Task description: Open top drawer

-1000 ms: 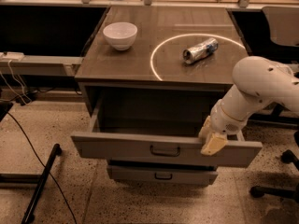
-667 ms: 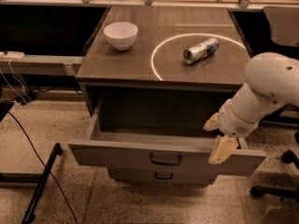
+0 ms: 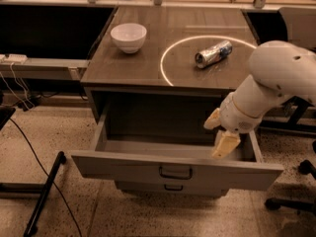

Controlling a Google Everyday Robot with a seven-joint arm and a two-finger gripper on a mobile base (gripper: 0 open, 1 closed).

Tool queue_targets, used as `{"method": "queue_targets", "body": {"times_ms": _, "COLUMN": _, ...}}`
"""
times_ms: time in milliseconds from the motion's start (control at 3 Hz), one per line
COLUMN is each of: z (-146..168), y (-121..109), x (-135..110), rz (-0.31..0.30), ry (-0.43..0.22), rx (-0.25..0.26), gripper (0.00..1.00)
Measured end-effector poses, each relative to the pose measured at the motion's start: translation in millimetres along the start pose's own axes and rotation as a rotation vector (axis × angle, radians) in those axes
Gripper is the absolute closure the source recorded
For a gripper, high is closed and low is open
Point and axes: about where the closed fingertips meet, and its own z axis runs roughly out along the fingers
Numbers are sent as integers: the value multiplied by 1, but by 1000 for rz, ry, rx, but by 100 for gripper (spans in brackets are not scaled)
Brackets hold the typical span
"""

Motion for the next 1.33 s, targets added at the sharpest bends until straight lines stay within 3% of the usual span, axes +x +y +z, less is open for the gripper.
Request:
{"method": "queue_targets", "body": {"times_ms": 333, "z": 35, "y": -21, "x": -41, "rz": -12, "ry": -28, "rx": -8, "gripper": 64}}
{"method": "queue_targets", "body": {"times_ms": 667, "z": 95, "y": -30, "x": -60, "rz": 27, "ry": -17, "rx": -36, "gripper": 95}}
{"method": "queue_targets", "body": {"times_ms": 1000, "z": 139, "y": -23, "x": -54, "rz": 64, "ry": -5, "rx": -82, "gripper": 100}}
{"method": "queue_targets", "body": {"times_ms": 1333, "z": 145, "y": -8, "x": -57, "rz": 22, "ry": -14, "rx": -119, "gripper": 100}}
